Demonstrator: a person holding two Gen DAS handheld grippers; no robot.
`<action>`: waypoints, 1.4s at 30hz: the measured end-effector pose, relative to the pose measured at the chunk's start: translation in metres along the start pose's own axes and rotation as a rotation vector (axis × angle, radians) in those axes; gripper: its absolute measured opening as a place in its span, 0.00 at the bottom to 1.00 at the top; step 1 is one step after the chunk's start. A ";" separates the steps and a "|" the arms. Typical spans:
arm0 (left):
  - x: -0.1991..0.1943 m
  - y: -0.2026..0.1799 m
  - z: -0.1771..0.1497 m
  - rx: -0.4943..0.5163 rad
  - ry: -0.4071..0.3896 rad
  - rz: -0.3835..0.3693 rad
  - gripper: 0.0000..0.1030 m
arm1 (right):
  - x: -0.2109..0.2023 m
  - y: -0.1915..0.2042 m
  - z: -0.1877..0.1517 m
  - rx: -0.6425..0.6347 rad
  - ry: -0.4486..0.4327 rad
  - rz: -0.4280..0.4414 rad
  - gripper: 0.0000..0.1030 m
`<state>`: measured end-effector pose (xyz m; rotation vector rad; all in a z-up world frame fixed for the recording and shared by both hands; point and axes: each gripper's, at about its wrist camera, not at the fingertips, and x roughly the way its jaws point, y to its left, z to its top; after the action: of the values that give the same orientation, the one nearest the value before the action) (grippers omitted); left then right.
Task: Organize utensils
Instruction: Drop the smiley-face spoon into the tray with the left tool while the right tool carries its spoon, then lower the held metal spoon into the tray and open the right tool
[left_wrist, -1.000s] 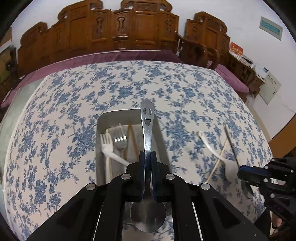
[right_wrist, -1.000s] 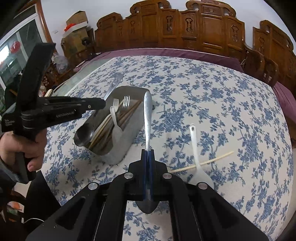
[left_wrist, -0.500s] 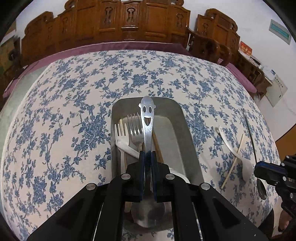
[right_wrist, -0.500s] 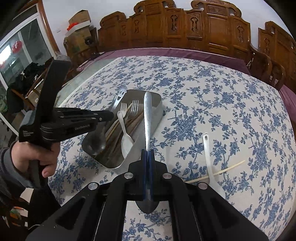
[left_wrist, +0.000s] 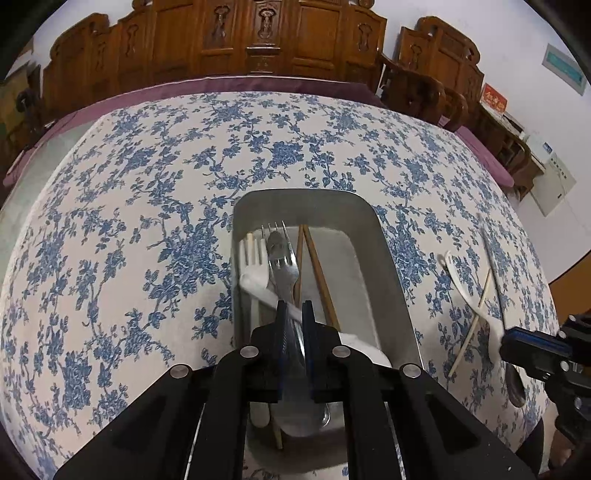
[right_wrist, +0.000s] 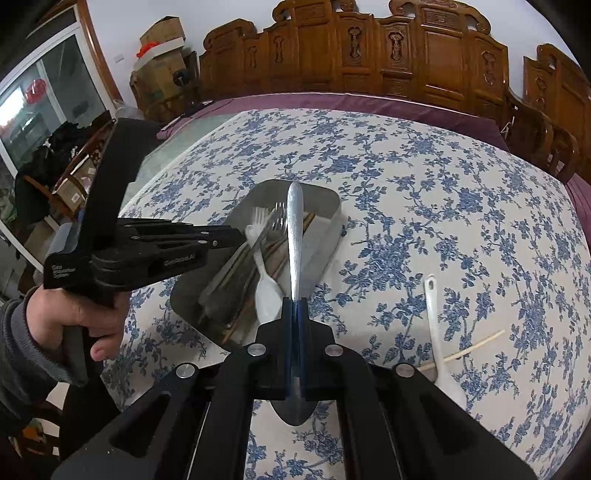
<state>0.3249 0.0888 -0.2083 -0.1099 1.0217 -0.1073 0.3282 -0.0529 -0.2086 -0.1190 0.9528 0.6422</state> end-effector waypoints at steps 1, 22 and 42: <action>-0.003 0.001 -0.001 -0.001 -0.005 0.001 0.07 | 0.001 0.002 0.001 0.000 0.000 0.002 0.04; -0.070 0.049 -0.011 -0.008 -0.096 0.036 0.19 | 0.070 0.036 0.035 0.096 0.033 0.075 0.04; -0.082 0.058 -0.016 -0.004 -0.108 0.045 0.22 | 0.124 0.021 0.044 0.243 0.107 0.044 0.04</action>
<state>0.2711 0.1568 -0.1556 -0.0951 0.9159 -0.0581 0.3991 0.0375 -0.2763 0.0841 1.1320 0.5603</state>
